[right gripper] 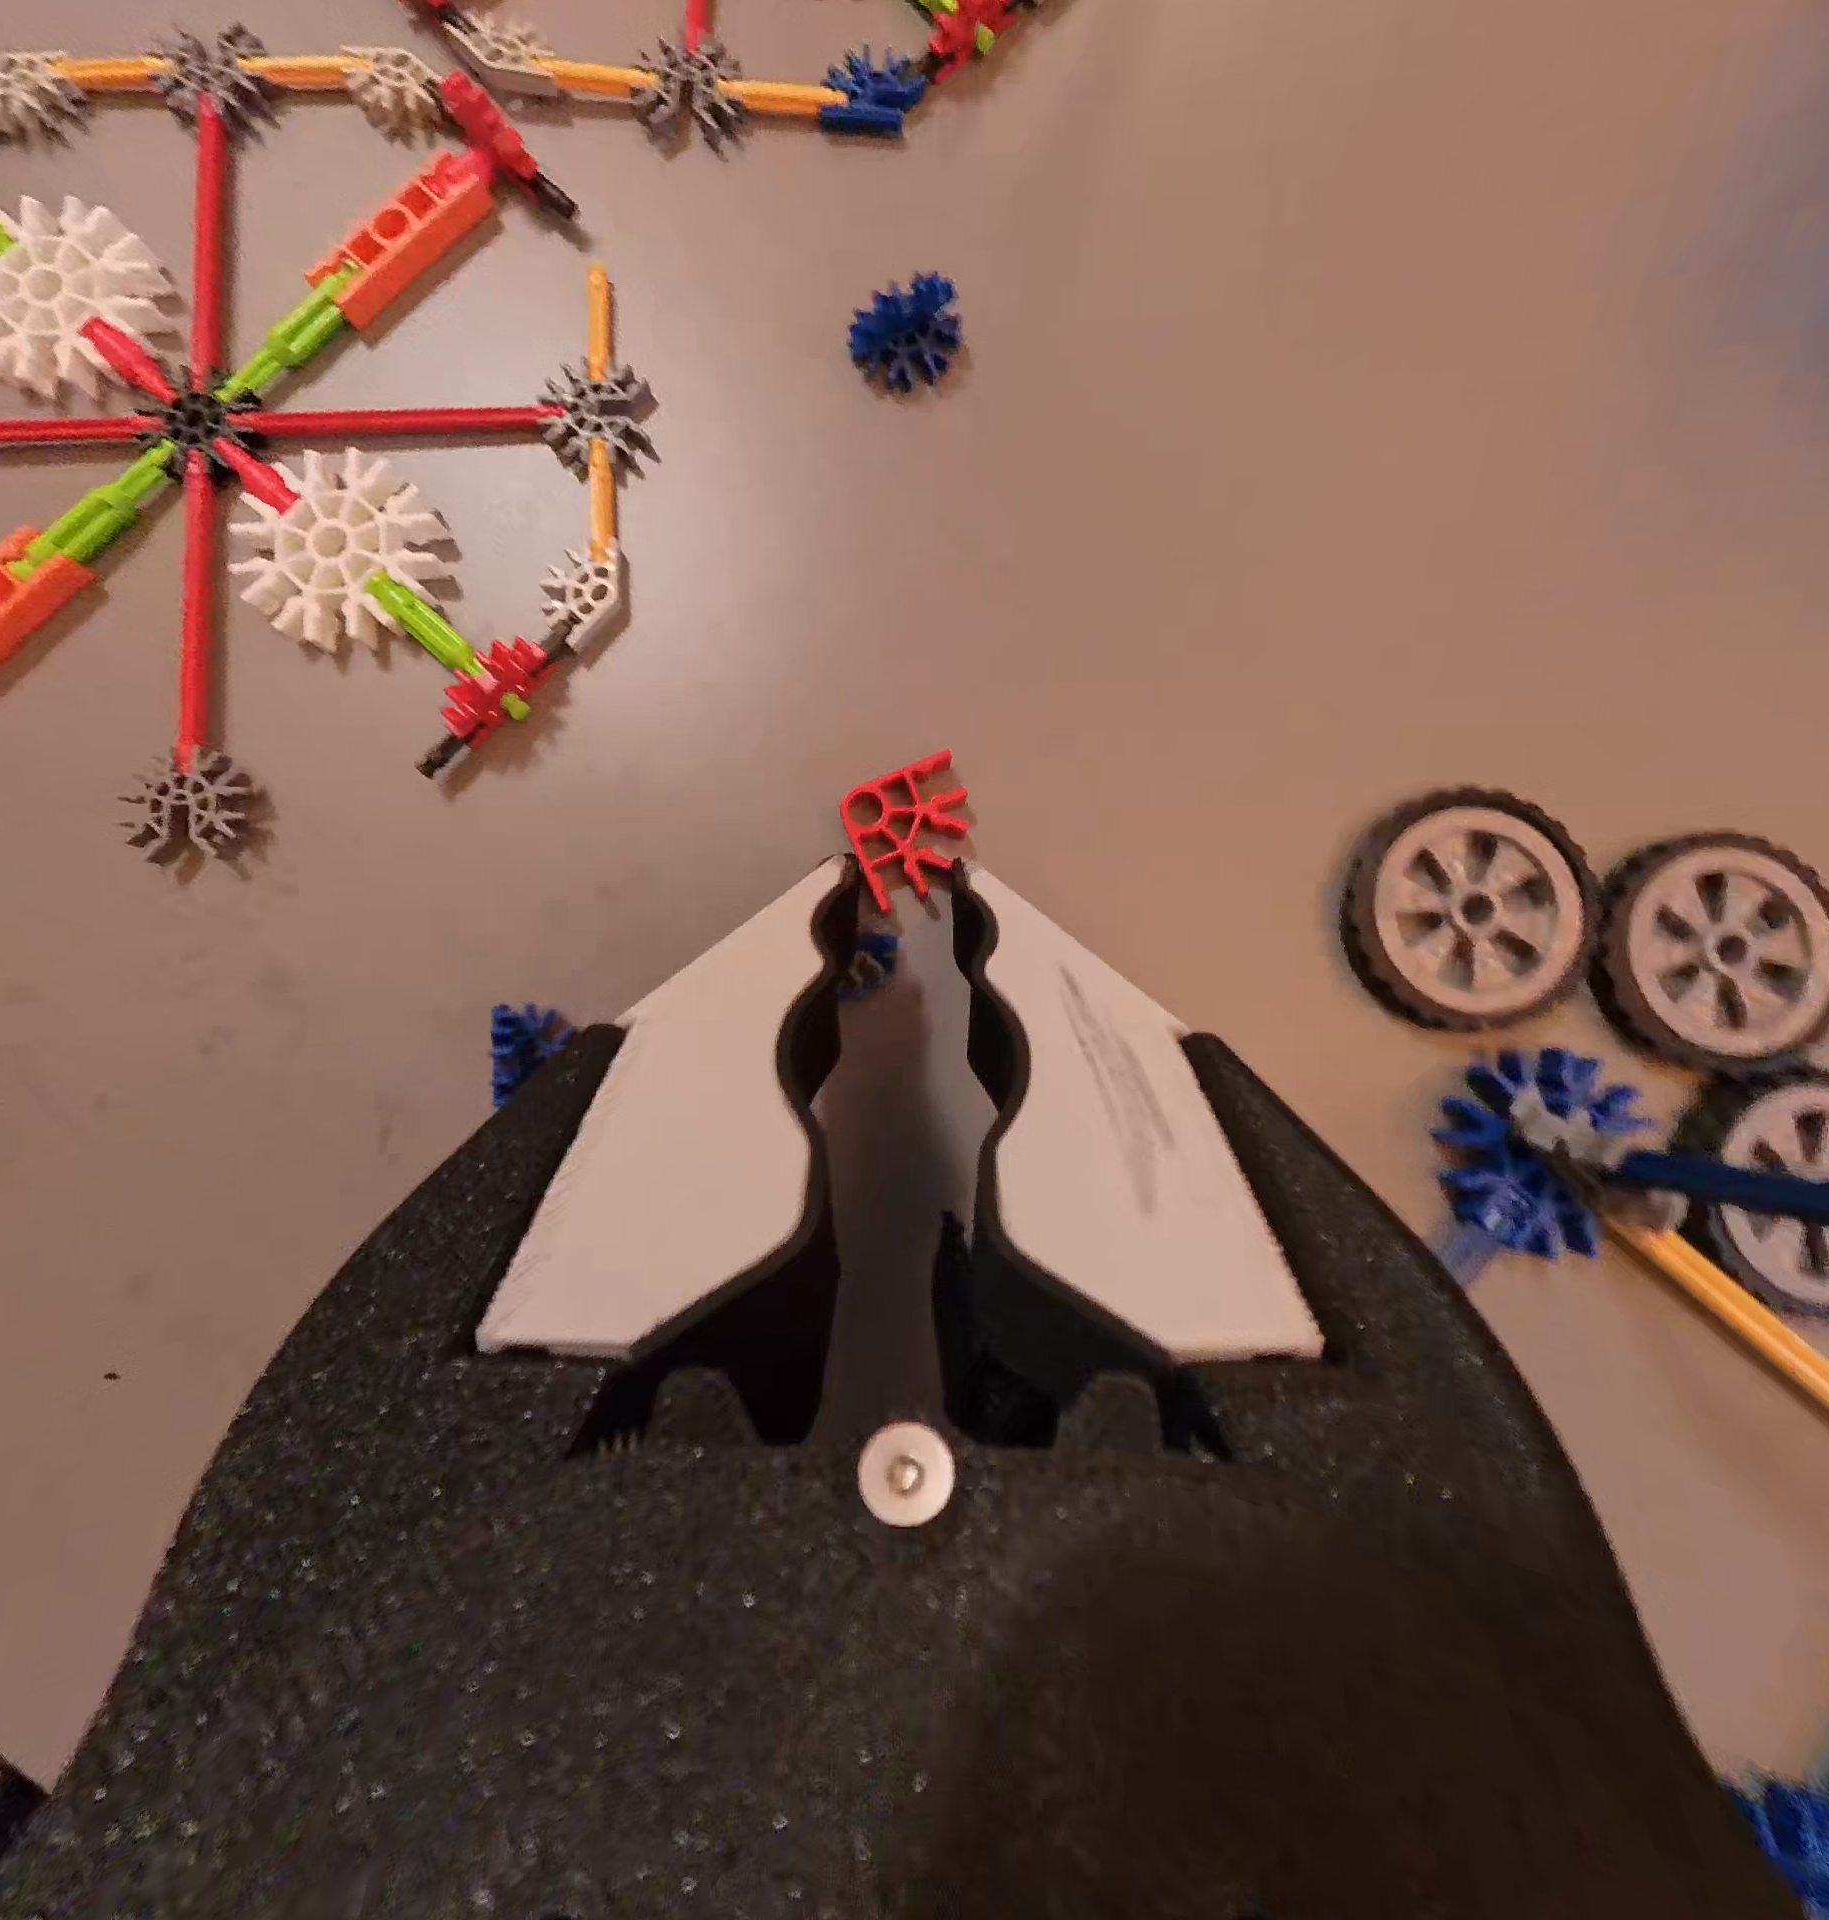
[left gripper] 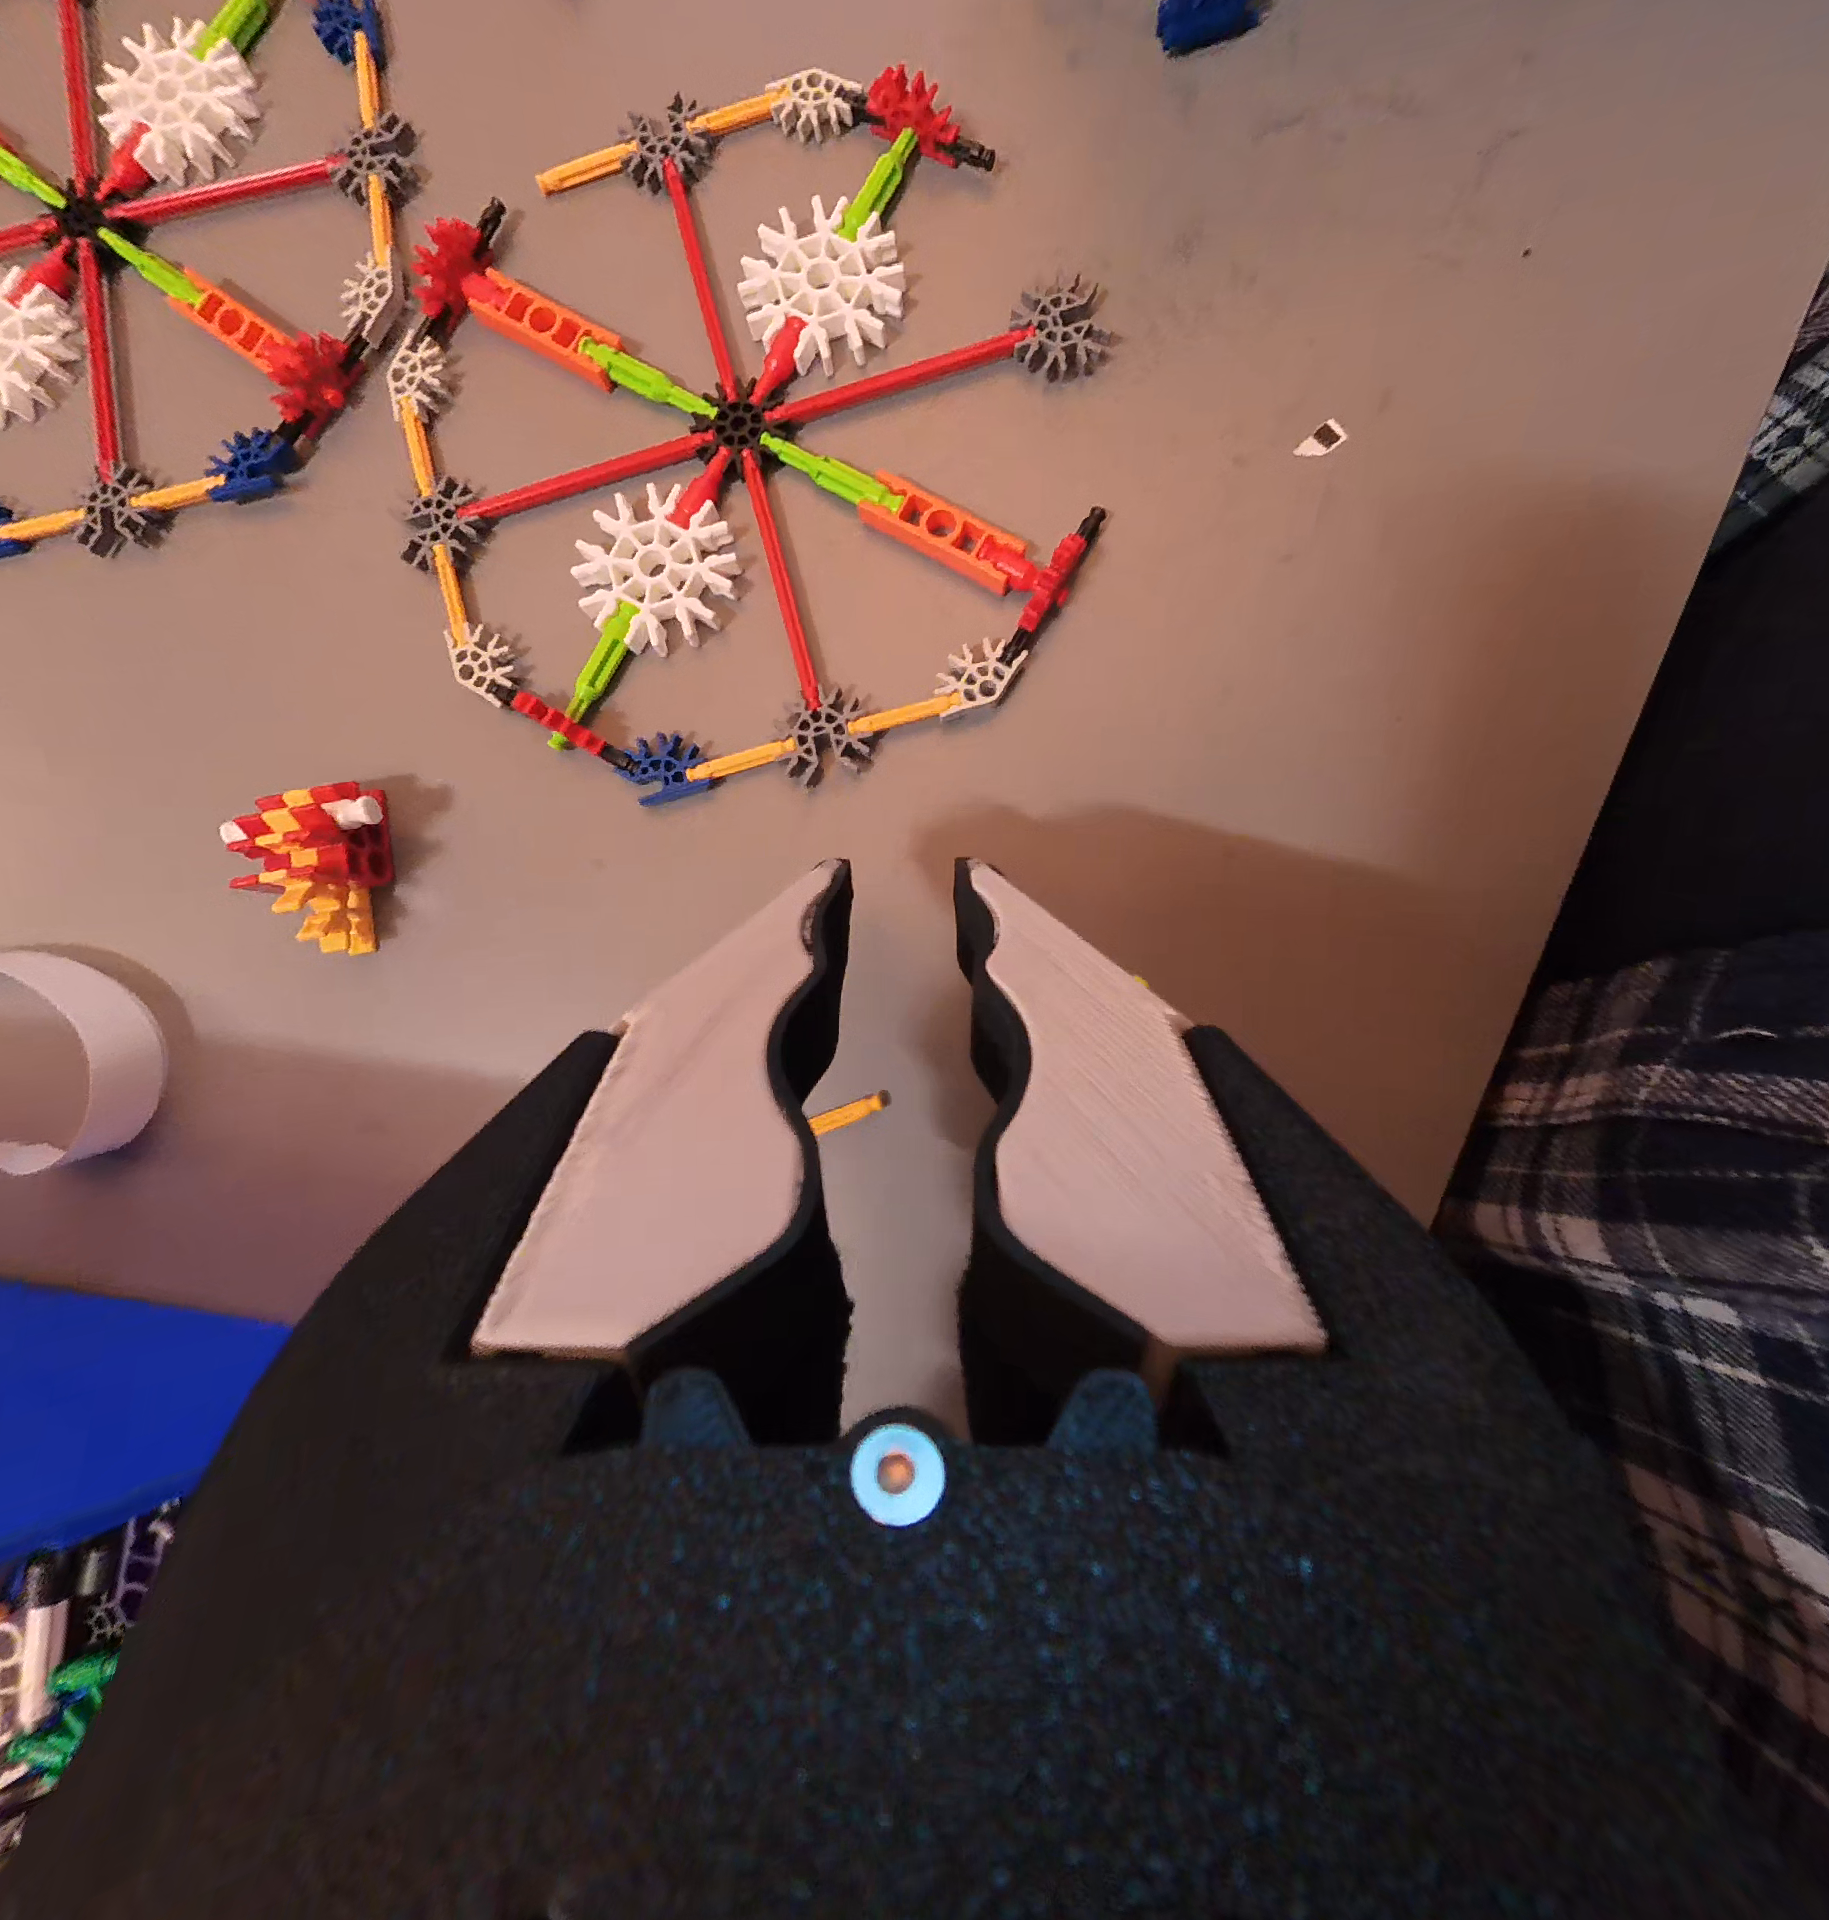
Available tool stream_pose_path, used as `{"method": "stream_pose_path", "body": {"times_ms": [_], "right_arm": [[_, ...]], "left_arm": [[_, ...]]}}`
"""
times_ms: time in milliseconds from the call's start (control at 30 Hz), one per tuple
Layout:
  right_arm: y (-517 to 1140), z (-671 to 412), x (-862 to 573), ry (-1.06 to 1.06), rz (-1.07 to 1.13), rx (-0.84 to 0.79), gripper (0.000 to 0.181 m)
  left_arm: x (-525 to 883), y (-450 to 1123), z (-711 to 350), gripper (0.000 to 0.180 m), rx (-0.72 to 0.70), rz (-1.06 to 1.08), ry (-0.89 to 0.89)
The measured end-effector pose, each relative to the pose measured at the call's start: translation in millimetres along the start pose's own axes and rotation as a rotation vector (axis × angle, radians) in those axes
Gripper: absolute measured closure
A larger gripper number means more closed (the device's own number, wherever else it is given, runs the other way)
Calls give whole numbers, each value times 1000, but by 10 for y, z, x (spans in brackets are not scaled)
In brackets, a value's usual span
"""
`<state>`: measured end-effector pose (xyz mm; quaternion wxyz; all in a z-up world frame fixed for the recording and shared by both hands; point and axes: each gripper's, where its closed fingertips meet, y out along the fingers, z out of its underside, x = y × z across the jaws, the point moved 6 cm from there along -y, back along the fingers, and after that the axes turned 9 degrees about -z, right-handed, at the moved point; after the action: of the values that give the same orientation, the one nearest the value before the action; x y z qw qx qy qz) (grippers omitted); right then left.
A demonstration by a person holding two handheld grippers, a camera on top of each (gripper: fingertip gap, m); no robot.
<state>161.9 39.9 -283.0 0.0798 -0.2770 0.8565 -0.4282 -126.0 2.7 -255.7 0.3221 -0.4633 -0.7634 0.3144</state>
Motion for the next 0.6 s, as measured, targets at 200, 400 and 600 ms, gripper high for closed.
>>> {"method": "stream_pose_path", "body": {"times_ms": [200, 400, 600], "right_arm": [[-123, -13, 38, -7, 68, -37, 149], [-173, -80, 324, -49, -53, -155, 147], [-152, 40, 643, -187, -187, -158, 143]], "left_arm": [[56, 0, -31, 162, -9, 0, 14], [84, 14, -19, 162, -3, 12, 25], [88, 37, -12, 162, -2, 26, 33]]}}
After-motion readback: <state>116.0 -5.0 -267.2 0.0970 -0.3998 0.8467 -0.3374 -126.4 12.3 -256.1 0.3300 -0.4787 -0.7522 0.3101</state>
